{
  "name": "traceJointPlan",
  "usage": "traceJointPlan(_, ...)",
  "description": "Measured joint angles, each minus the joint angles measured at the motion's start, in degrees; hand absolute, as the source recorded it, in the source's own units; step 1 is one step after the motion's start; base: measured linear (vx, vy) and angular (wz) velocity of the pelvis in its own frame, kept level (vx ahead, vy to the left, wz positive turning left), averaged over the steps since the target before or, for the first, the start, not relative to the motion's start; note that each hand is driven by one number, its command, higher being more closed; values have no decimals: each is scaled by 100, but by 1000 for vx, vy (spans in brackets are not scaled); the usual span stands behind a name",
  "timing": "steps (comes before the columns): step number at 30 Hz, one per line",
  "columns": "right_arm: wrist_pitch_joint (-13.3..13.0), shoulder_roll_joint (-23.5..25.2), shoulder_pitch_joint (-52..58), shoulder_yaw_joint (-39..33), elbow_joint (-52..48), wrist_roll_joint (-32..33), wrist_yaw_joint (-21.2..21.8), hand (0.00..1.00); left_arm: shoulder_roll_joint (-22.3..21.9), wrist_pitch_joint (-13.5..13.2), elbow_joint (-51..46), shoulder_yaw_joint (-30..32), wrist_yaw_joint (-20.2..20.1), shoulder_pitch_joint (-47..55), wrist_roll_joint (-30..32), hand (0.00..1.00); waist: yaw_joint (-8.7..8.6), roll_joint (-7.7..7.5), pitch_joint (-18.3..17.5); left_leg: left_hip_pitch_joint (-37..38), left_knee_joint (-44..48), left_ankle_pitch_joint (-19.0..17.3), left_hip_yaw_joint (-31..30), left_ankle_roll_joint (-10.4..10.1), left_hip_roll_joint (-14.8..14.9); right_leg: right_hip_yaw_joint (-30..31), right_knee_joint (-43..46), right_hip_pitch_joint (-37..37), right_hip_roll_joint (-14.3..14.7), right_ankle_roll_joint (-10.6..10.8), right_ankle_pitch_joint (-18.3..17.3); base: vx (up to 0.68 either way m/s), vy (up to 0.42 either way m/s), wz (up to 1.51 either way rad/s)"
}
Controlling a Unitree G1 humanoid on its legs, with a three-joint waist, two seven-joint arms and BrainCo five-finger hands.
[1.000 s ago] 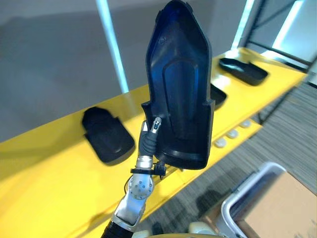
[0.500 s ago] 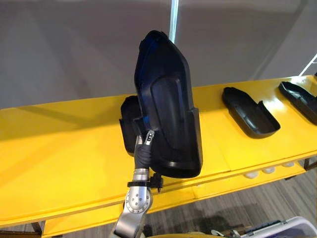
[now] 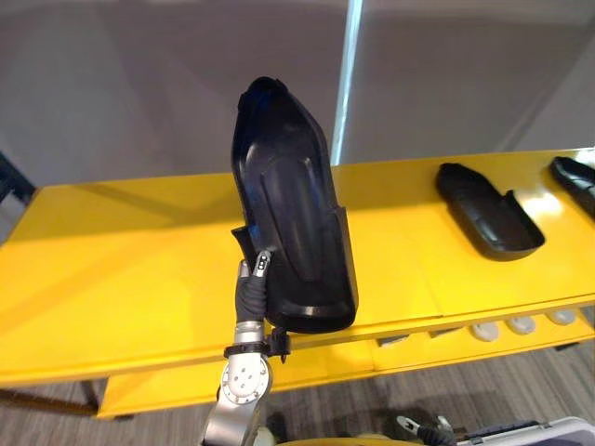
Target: Walk over and take plastic housings, then place them on the shelf
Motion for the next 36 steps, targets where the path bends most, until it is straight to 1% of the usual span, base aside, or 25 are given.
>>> traceJointPlan(1,43,-10,0,0,36,-44,0,0,-36,-19,-1,-44,-14,-29,-56,100,-77,13,-6,114,-220,103,-206,-171,145,-27,148,-53,-178,162,-49,-12,444,45)
traceJointPlan(2,48,-12,2,-1,40,-48,0,0,-50,-22,0,-74,-26,-42,-66,100,-90,22,-10,165,-371,184,-316,-300,198,-36,208,-89,-261,257,-47,9,440,35)
traceJointPlan(3,48,-33,12,-17,37,-48,-24,0,-67,-26,0,-141,-26,-83,-93,100,-87,71,-27,248,-773,436,-576,-562,263,-53,303,-171,-402,456,-29,16,506,27)
traceJointPlan(4,47,-82,-7,-55,48,-51,-58,0,-105,-26,13,-182,-25,-142,-105,100,-83,229,-92,306,-976,317,-951,-1183,207,-78,283,-217,-502,678,52,23,526,28)
traceJointPlan(5,45,-80,-26,-77,55,-55,-75,0,-81,-26,18,-229,-22,-186,-107,100,-91,194,-98,257,-961,95,-983,-1315,128,-97,199,-198,-565,793,146,40,561,34)
traceJointPlan(6,34,77,-74,-222,133,-57,-107,0,111,-26,54,-238,-20,-316,-110,100,-85,-34,-49,63,-663,-88,-986,-1174,-121,-128,-85,-102,-806,870,425,17,526,24)
traceJointPlan(7,54,116,-115,-272,176,-69,-111,0,272,-27,73,-237,0,-342,-194,100,-63,-101,-39,-174,-238,-278,-971,-1060,-205,-112,-365,-50,-882,804,842,-3,521,9)
traceJointPlan(8,53,124,-131,-265,181,-107,-110,0,314,-27,100,-232,7,-346,-222,100,-56,-97,-37,-232,-71,-414,-922,-972,-207,-58,-425,-57,-892,734,1027,-65,521,-36)
traceJointPlan(9,51,120,-162,-246,181,-176,-104,0,353,-27,178,-209,8,-345,-228,100,-31,-32,-16,-248,72,-629,-683,-807,-211,32,-374,-277,-936,306,1365,-110,574,-87)
traceJointPlan(10,89,-7,-236,-205,189,-221,-96,0,376,-25,240,-194,4,-343,-227,100,52,23,-46,-185,-56,-723,-314,-644,-230,-31,-332,-550,-952,-426,1784,-124,577,-110)
traceJointPlan(11,106,-31,-295,-153,187,-219,-90,0,393,-35,254,-165,-8,-343,-222,100,82,33,-17,-96,-149,-703,-148,-569,-263,-34,-93,-728,-961,-544,1682,-130,525,-100)
traceJointPlan(12,97,10,-318,-143,152,-214,-73,0,396,-44,396,-140,-37,-364,-223,100,-8,11,-12,7,-339,-621,-59,-415,-425,80,801,-954,-815,-290,980,-92,351,-45)
traceJointPlan(13,89,45,-312,-145,137,-216,-68,0,393,-32,471,-152,-48,-361,-221,100,-98,6,-9,100,-450,-577,-34,-340,-500,206,1164,-951,-603,-147,635,-82,410,-19)
traceJointPlan(14,91,75,-211,-163,125,-192,-28,0,383,-9,532,-254,-64,-356,-217,100,-112,5,-5,285,-677,-512,25,-235,-653,402,1639,-898,-163,-64,102,-65,324,-16)
traceJointPlan(15,91,52,-156,-159,116,-191,53,0,370,-15,519,-386,-115,-358,-211,100,-72,19,2,402,-873,-463,69,-156,-814,537,1945,-900,239,-35,-307,-62,287,-15)
traceJointPlan(16,91,58,-137,-161,98,-189,58,0,365,-15,510,-435,-169,-363,-200,100,-74,19,2,431,-951,-431,65,-116,-893,590,2023,-899,432,-18,-462,-80,193,13)
traceJointPlan(17,92,78,-51,-162,60,-145,64,0,315,-8,509,-610,-291,-376,-179,100,-121,-36,6,540,-1184,-304,38,8,-1162,648,1960,-843,813,-192,-747,-48,119,40)
traceJointPlan(19,95,103,39,-165,20,-134,73,0,228,-4,508,-673,-329,-373,-134,100,-116,-79,41,639,-1297,-252,-29,59,-1377,597,1651,-687,817,-465,-847,-15,78,44)
traceJointPlan(20,98,117,130,-173,-55,-73,108,0,104,12,503,-741,-380,-357,-48,100,-100,-61,63,652,-1315,-240,-89,79,-1497,609,1402,-488,737,-575,-946,13,60,39)
traceJointPlan(22,99,112,223,-176,-196,24,160,0,48,33,416,-764,-430,-348,46,100,-77,12,40,646,-1443,-110,-258,89,-1533,424,1086,-327,743,-583,-837,10,38,43)
traceJointPlan(26,103,245,281,-237,-338,25,152,0,45,34,172,-607,-434,-201,80,100,-18,-133,-56,841,-1981,211,-287,-21,-1490,340,378,-40,905,-639,-450,-1,-28,7)
traceJointPlan(28,104,282,306,-239,-418,25,145,0,45,36,167,-521,-467,-185,85,100,104,-184,-107,924,-2165,273,-152,-86,-1395,457,-13,103,1054,-664,-187,-28,-41,-31)
traceJointPlan(31,101,343,335,-216,-537,23,135,0,37,44,160,-385,-512,-96,93,100,124,-222,-176,1094,-2438,345,63,-147,-1348,666,-390,253,1167,-680,60,-30,-16,-38)
traceJointPlan(34,101,353,413,-209,-545,21,116,0,32,94,160,-216,-504,-18,211,100,144,-197,-304,1162,-2691,386,201,-170,-1337,870,-609,279,1242,-639,237,-35,22,-38)
traceJointPlan(36,103,349,479,-209,-599,18,111,0,31,138,160,-110,-484,-20,273,100,193,-176,-345,1260,-2813,457,295,-137,-1337,968,-685,285,1270,-619,316,28,21,-27)
